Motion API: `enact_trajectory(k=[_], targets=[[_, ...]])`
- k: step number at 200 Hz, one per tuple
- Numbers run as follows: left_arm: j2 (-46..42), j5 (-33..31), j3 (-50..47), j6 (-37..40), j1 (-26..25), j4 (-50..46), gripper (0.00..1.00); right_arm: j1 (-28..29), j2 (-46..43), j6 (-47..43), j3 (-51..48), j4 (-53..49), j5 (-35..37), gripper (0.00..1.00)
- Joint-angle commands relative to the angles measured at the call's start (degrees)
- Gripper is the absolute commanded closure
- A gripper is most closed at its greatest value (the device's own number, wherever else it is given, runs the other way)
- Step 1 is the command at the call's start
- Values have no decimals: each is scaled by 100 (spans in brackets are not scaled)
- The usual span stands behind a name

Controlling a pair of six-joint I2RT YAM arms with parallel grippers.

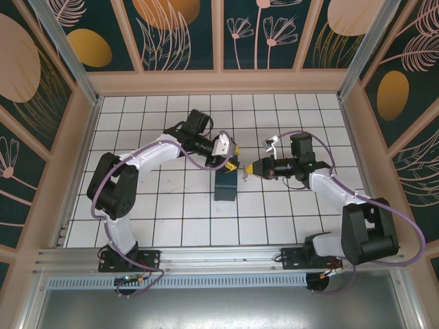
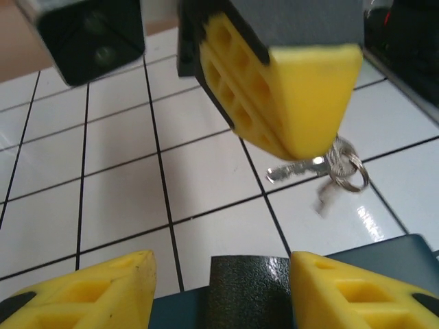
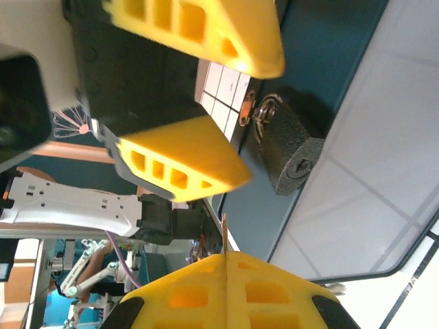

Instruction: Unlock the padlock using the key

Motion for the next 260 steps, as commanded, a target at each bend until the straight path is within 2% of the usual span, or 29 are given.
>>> enact_trajectory(k=[1, 17, 37, 57, 66, 82, 93, 135, 175, 260], targets=[[-62, 988, 648, -30, 118, -861, 49, 47, -47, -490, 248, -177, -11, 100], [176, 1356, 1032, -373, 120, -1407, 54, 57, -62, -791, 379, -185, 83, 100], [448, 1865, 1460, -806, 121, -2047, 64, 107, -11, -1218, 523, -160, 222, 100], [490, 2223, 1593, -1102, 80, -2384, 66, 181, 244, -1638, 686, -265, 351, 100], [491, 2015, 1652, -1518, 35, -2371, 68, 252, 346, -1777, 723, -275, 381, 100], [436, 1084, 1660, -2409, -43, -2133, 70, 290, 393, -1937, 729, -277, 450, 100], [411, 738, 1581, -3001, -40, -1942, 72, 298, 350, -1999, 685, -220, 485, 100], [400, 506, 1588, -3330, -40, -1982, 72, 336, 270, -2144, 667, -246, 575, 100], [550, 216, 1716, -3239, -42, -2287, 68, 387, 287, -2251, 671, -303, 557, 100], [725, 350, 1706, -2874, -86, -2675, 72, 395, 288, -2107, 669, -96, 441, 100]])
